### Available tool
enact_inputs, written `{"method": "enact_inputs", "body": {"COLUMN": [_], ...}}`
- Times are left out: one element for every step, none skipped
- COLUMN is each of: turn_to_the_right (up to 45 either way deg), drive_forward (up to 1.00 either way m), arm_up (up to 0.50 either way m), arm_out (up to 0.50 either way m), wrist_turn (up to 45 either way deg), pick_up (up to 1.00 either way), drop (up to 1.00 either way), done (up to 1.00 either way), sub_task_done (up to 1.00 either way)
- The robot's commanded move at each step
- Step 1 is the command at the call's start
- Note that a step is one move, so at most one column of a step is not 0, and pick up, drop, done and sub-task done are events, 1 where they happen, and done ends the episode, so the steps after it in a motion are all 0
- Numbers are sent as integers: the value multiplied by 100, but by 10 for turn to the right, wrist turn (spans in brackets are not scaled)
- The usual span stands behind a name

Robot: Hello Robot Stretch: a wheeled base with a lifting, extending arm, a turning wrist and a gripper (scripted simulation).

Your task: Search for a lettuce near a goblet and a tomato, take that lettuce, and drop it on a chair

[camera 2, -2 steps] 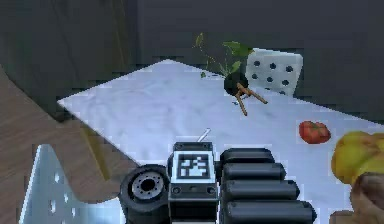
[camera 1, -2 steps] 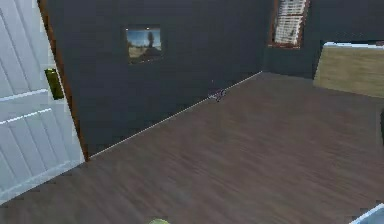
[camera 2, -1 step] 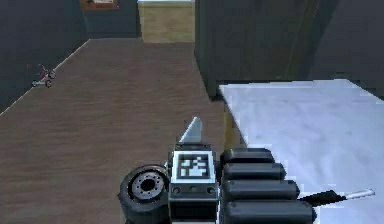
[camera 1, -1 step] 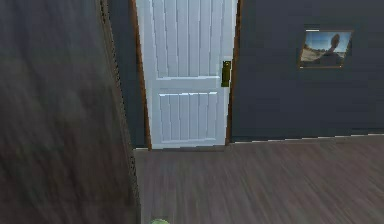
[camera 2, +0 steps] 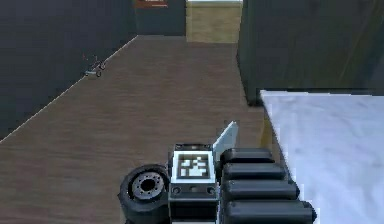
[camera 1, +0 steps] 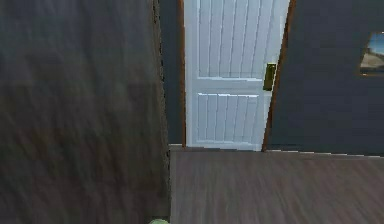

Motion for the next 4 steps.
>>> {"method": "enact_inputs", "body": {"turn_to_the_right": [450, 450, 360, -450], "drive_forward": [0, 0, 0, 0], "arm_up": [0, 0, 0, 0], "arm_out": [0, 0, 0, 0], "wrist_turn": [0, 0, 0, 0], "pick_up": [0, 0, 0, 0], "drop": [0, 0, 0, 0], "done": [0, 0, 0, 0], "sub_task_done": [0, 0, 0, 0]}}
